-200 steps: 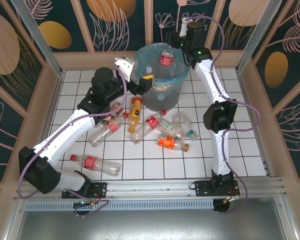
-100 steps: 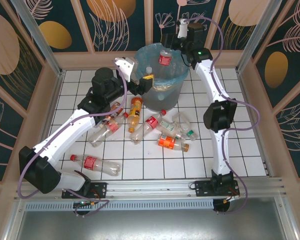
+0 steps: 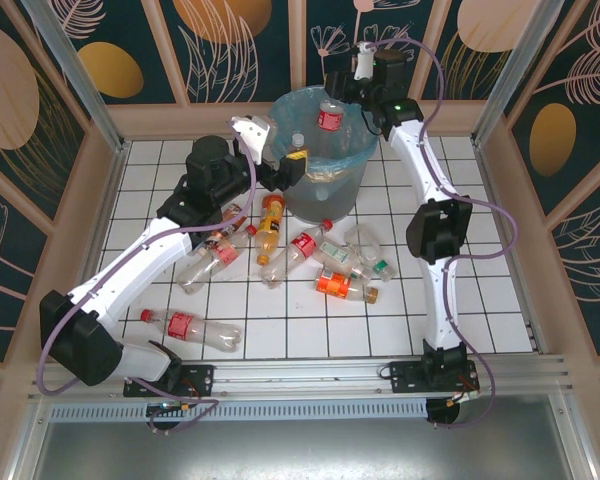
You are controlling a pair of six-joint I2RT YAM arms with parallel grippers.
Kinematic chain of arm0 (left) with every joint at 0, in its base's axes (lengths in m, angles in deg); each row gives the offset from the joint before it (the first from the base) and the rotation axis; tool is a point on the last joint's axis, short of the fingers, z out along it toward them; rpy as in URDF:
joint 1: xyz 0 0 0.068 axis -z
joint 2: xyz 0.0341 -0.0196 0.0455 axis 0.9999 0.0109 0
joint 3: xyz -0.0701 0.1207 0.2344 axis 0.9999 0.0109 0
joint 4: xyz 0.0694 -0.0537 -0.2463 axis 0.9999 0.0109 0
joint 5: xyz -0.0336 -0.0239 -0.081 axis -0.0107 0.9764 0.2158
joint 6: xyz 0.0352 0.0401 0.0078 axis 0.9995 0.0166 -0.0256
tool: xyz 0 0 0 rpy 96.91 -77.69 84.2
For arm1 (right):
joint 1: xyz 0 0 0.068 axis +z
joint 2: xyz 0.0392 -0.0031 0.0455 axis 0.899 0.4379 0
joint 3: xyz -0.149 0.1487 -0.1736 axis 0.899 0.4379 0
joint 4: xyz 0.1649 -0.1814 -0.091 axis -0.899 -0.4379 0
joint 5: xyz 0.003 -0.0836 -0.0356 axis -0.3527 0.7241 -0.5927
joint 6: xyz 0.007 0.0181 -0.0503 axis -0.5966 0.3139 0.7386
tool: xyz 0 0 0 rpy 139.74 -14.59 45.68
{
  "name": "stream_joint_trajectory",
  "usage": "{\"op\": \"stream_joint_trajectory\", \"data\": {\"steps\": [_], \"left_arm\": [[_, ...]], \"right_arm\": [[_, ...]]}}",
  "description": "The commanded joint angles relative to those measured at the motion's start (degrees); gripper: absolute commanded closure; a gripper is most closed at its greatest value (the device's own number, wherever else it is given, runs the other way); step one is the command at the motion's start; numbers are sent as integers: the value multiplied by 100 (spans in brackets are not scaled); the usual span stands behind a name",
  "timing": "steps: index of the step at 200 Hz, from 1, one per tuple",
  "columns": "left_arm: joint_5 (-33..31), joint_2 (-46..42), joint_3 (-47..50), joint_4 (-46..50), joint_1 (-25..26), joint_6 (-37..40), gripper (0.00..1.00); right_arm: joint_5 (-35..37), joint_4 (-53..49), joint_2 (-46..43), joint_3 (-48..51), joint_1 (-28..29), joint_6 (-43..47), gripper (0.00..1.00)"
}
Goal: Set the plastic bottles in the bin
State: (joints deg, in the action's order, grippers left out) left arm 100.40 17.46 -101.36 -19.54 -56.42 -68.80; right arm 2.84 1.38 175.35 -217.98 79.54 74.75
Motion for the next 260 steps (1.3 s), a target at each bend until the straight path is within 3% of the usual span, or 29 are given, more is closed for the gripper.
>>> {"op": "stream_joint_trajectory", "data": {"steps": [1, 15, 73, 118, 179, 221, 260], "left_arm": [[-48, 26, 27, -113, 18, 96, 10], [-48, 22, 27, -113, 16, 95, 10], [-39, -8, 27, -113, 19, 97, 10], [-41, -4, 43, -123, 16, 88, 10], [-21, 16, 48, -148, 11, 54, 10], [-30, 4, 45, -139, 16, 55, 10], [-65, -35, 60, -140, 14, 102, 10]], "right_arm": [[73, 137, 18, -7, -29, 81, 61], [200, 152, -90, -25, -6, 149, 67], [1048, 212, -730, 187, 432, 1202, 70], [1572, 289, -1248, 1517, 725, 1887, 66], [1534, 1583, -2242, 3401, 743, 1627, 70], [1189, 1506, -2327, 2806, 746, 1589, 72], [1338, 1143, -2286, 2987, 743, 1760, 62]]}}
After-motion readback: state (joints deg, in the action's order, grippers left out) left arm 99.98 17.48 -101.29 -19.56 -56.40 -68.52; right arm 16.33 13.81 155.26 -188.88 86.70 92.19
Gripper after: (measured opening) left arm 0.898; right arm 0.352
